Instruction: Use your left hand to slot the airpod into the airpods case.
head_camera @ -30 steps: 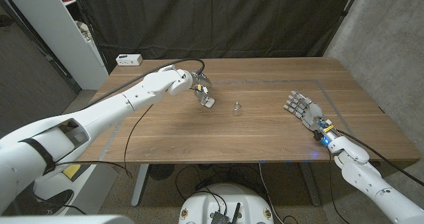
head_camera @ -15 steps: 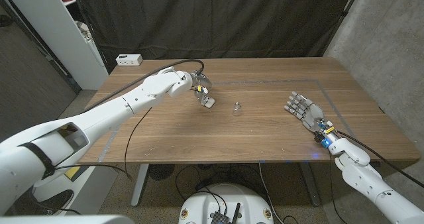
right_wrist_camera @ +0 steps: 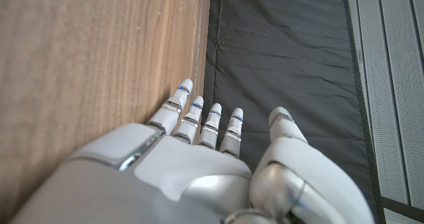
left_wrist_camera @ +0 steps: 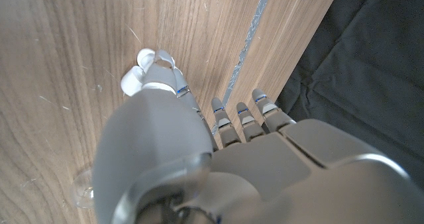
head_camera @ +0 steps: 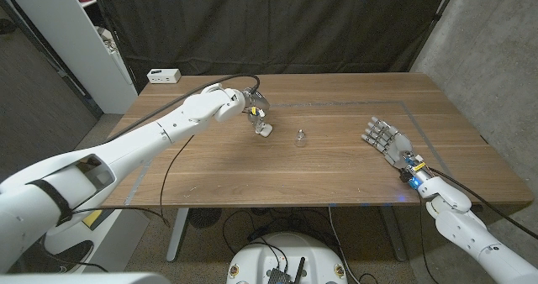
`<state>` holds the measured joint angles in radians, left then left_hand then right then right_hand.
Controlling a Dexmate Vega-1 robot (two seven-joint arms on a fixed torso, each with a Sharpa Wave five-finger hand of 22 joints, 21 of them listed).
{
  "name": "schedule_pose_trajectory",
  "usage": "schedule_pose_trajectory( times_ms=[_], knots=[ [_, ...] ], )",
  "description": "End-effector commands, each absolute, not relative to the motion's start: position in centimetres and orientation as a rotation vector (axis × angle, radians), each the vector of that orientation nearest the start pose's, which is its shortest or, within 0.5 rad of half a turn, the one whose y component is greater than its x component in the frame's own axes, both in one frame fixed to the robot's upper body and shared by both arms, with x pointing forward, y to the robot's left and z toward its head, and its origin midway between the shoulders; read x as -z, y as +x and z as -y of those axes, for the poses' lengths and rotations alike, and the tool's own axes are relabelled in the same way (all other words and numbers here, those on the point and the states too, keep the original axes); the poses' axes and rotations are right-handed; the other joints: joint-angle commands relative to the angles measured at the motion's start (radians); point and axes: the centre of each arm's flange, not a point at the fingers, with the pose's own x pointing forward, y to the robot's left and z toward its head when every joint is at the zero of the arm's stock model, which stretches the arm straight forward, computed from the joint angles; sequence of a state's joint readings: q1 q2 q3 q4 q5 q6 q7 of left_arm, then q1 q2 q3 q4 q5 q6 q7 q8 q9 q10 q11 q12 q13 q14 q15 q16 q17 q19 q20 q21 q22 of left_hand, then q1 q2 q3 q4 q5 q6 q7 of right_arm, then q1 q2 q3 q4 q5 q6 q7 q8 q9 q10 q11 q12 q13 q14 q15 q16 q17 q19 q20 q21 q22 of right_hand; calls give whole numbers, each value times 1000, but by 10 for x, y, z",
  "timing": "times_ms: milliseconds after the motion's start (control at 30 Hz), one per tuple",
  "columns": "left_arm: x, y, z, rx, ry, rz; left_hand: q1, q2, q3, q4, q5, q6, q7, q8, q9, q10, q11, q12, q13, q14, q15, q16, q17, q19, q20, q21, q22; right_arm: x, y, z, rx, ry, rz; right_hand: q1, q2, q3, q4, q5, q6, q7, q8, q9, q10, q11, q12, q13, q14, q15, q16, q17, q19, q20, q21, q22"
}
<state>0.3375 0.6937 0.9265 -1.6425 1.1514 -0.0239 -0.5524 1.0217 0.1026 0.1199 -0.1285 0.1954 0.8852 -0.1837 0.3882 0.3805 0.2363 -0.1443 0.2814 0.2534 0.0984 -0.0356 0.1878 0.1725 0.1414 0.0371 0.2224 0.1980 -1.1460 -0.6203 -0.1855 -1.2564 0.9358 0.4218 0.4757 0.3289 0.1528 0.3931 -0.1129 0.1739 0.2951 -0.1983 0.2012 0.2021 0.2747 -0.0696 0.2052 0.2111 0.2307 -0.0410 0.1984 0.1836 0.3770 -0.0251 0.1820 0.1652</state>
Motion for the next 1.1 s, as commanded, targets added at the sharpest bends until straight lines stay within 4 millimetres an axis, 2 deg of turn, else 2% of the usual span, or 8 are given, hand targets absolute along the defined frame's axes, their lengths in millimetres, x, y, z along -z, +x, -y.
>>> schedule_pose_trajectory(
  times_ms=[33,900,1100],
  knots=[
    [-75,629,-121,144,2331,491,8,2,-3,-1,-3,9,2,4,4,7,3,-2,4,10,-118,-2,0,3,-4,9,2,153,586,393,-373,172,545,-6,0,2,-6,4,2,5,0,2,9,0,2,5,3,-97,2,2,1,5,7,4],
    [-62,628,-110,175,2321,481,6,1,-7,-1,-4,0,-1,-2,1,4,3,-6,6,9,-120,-3,0,2,-6,10,2,158,583,401,-380,179,552,-17,-3,4,-2,5,3,5,0,2,11,-2,3,5,3,-97,0,2,0,7,7,3],
    [-59,623,-106,177,2312,486,-4,-3,-13,4,-5,-10,1,-7,1,1,1,-8,6,9,-113,-2,1,2,-10,9,2,160,580,402,-387,177,557,-20,-1,6,0,5,4,-8,0,2,10,-3,2,5,3,-97,0,2,-1,9,6,3]
  ],
)
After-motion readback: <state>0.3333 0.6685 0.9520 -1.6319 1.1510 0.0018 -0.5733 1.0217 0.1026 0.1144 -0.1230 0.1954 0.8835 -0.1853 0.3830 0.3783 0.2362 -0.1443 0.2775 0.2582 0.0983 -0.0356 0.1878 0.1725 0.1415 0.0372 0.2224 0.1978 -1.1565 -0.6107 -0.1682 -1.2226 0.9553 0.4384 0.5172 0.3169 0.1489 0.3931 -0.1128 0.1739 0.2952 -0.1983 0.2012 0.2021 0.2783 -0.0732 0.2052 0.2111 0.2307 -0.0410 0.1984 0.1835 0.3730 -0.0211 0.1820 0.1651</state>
